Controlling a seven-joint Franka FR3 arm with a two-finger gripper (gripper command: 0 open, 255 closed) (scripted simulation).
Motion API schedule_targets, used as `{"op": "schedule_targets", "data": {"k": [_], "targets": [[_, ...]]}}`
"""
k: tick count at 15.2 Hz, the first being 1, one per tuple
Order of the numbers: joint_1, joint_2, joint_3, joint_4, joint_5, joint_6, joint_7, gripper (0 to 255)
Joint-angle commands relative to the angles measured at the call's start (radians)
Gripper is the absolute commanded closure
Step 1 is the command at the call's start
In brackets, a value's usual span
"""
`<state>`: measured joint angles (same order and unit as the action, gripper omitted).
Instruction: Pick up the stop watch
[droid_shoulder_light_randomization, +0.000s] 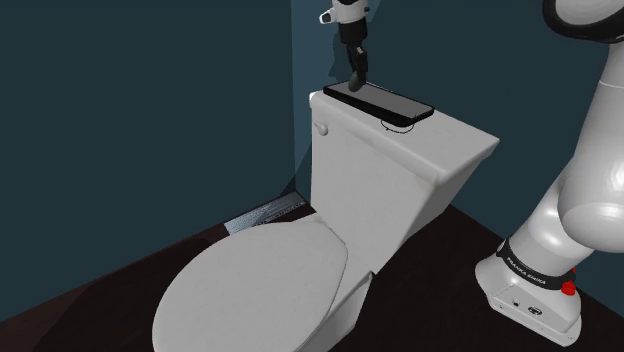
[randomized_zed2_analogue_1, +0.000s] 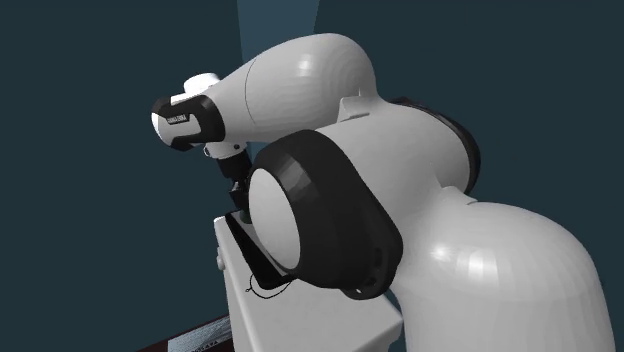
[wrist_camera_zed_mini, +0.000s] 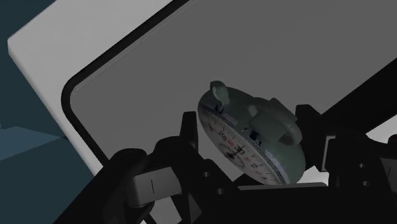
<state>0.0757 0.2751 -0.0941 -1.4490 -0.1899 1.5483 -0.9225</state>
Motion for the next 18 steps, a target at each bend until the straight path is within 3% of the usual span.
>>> {"op": "schedule_targets", "data": {"k": [1,9,18], "targets": [[0.0,-0.001,0.0,-0.004,0.0,0.003,0.0,255],[0.0,0.0,0.0,-0.002,0.0,0.002,0.0,255],[0.001,0.023,-0.001,0.151,0.0,-0.126,-0.025,255]]}}
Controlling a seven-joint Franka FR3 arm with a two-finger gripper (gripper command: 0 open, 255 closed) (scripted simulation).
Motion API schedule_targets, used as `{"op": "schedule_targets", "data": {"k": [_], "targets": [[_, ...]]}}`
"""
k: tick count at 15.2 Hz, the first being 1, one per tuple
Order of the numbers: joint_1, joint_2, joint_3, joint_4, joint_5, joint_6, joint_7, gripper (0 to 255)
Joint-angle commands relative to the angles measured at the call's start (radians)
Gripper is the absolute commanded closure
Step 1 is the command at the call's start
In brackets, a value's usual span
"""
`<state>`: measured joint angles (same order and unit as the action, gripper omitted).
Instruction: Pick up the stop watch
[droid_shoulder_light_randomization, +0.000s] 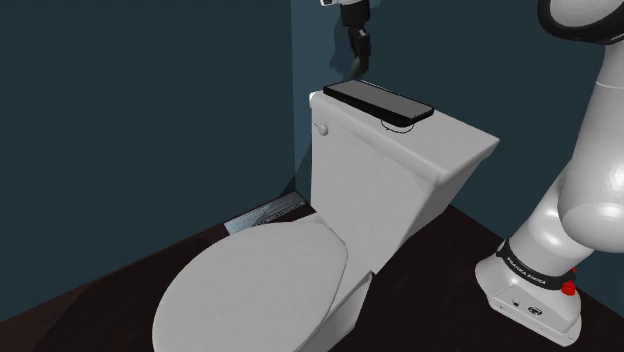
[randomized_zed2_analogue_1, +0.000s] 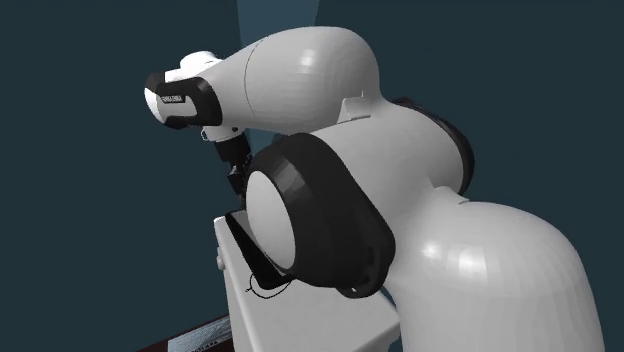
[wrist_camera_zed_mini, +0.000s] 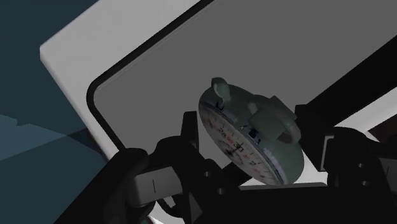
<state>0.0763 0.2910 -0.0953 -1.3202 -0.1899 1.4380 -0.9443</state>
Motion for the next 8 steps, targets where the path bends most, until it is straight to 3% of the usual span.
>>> {"op": "schedule_targets", "data": {"k": [1,8], "targets": [[0.0,0.011,0.0,0.042,0.0,-0.031,-0.006,255],[0.0,0.04,-0.002,0.156,0.0,-0.114,-0.023,255]]}}
